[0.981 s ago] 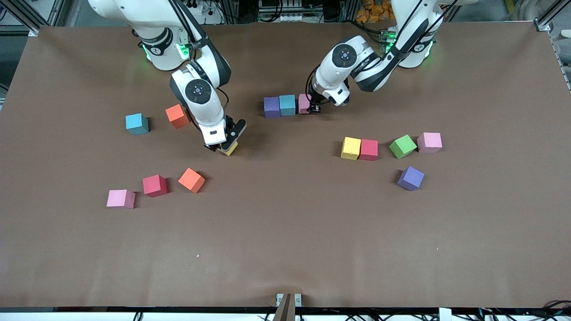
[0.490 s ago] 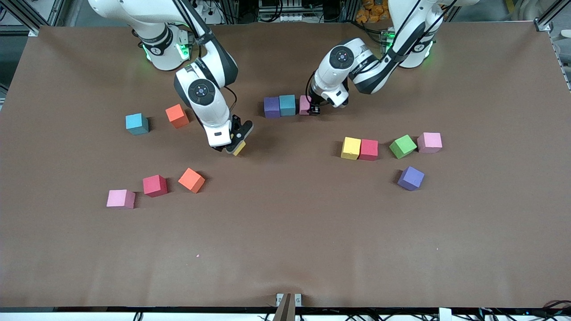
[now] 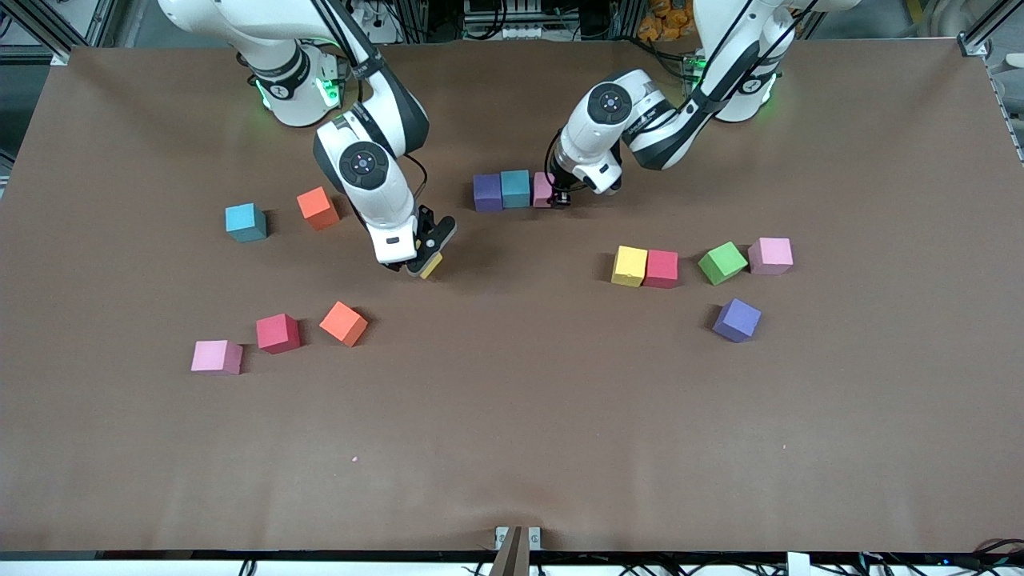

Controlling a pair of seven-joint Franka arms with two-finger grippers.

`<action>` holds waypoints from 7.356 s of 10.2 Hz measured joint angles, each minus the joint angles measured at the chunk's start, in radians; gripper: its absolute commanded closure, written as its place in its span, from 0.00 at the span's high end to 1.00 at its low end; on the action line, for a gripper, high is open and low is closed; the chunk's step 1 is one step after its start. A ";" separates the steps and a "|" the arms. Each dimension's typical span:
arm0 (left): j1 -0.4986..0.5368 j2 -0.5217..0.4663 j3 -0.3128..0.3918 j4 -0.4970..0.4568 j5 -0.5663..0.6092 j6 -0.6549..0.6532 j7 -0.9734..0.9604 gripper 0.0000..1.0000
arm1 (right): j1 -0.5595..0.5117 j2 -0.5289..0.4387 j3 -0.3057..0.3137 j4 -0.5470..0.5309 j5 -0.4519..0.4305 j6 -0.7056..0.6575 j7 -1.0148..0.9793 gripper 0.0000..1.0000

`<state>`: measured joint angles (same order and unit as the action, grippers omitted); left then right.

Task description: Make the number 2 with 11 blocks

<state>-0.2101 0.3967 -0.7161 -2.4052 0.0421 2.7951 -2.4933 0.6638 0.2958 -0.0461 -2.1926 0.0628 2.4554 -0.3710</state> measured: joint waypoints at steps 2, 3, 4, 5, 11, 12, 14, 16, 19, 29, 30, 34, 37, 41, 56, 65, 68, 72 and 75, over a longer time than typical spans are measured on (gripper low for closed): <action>-0.023 0.006 0.018 0.000 0.000 0.000 -0.002 0.53 | 0.000 0.000 -0.001 0.013 0.000 -0.007 0.001 0.53; -0.036 0.010 0.027 0.002 0.000 0.001 -0.002 0.53 | 0.000 0.000 -0.001 0.017 0.000 -0.009 0.001 0.53; -0.041 0.011 0.031 0.005 0.000 0.001 -0.003 0.53 | 0.000 0.000 -0.001 0.018 0.000 -0.010 0.001 0.53; -0.042 0.012 0.032 0.006 0.000 0.001 -0.003 0.53 | 0.000 0.000 -0.001 0.018 0.000 -0.011 0.001 0.53; -0.049 0.030 0.040 0.025 0.000 0.001 -0.003 1.00 | 0.000 0.000 -0.002 0.018 0.000 -0.012 0.001 0.53; -0.050 0.036 0.042 0.027 0.000 0.001 -0.004 1.00 | 0.000 0.000 -0.002 0.018 0.000 -0.012 0.001 0.53; -0.050 0.046 0.045 0.029 0.000 0.001 -0.004 1.00 | 0.000 0.000 -0.002 0.018 0.000 -0.013 0.001 0.53; -0.050 0.046 0.047 0.032 0.000 0.001 -0.004 1.00 | 0.000 0.000 -0.001 0.018 0.000 -0.020 0.009 0.53; -0.047 0.042 0.051 0.044 0.000 -0.015 -0.004 1.00 | 0.036 0.000 0.000 0.029 0.003 -0.023 0.155 0.53; -0.004 -0.163 0.051 0.086 0.001 -0.235 0.058 1.00 | 0.124 0.078 0.001 0.123 0.113 -0.024 0.488 0.53; 0.014 -0.177 0.051 0.114 0.002 -0.290 0.125 1.00 | 0.131 0.087 0.001 0.133 0.115 -0.024 0.525 0.53; 0.223 -0.217 0.056 0.168 0.005 -0.455 0.561 1.00 | 0.215 0.145 0.003 0.231 0.117 -0.072 0.772 0.53; 0.381 -0.222 0.058 0.221 0.006 -0.470 0.907 1.00 | 0.259 0.211 0.004 0.315 0.117 -0.090 0.916 0.52; 0.423 -0.178 0.065 0.330 0.093 -0.522 1.247 1.00 | 0.331 0.322 0.004 0.440 0.118 -0.090 1.111 0.52; 0.251 0.079 0.054 0.411 0.447 -0.502 1.572 1.00 | 0.420 0.387 0.004 0.495 0.117 -0.099 1.260 1.00; 0.240 0.171 0.060 0.411 0.569 -0.390 1.648 1.00 | 0.418 0.315 -0.013 0.527 0.117 -0.199 1.262 1.00; 0.250 0.201 0.063 0.407 0.588 -0.371 1.686 1.00 | 0.391 0.276 -0.021 0.515 0.113 -0.215 1.240 1.00; 0.284 0.202 0.063 0.391 0.592 -0.370 1.695 1.00 | 0.295 0.155 -0.057 0.391 0.112 -0.231 1.071 1.00; 0.296 0.202 0.062 0.382 0.592 -0.368 1.697 1.00 | 0.154 0.022 -0.076 0.349 0.108 -0.365 0.931 1.00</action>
<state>0.0859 0.5989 -0.6537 -2.0228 0.6343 2.4272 -0.7967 0.8177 0.3176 -0.1218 -1.8440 0.1706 2.0908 0.5600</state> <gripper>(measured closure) 0.000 0.000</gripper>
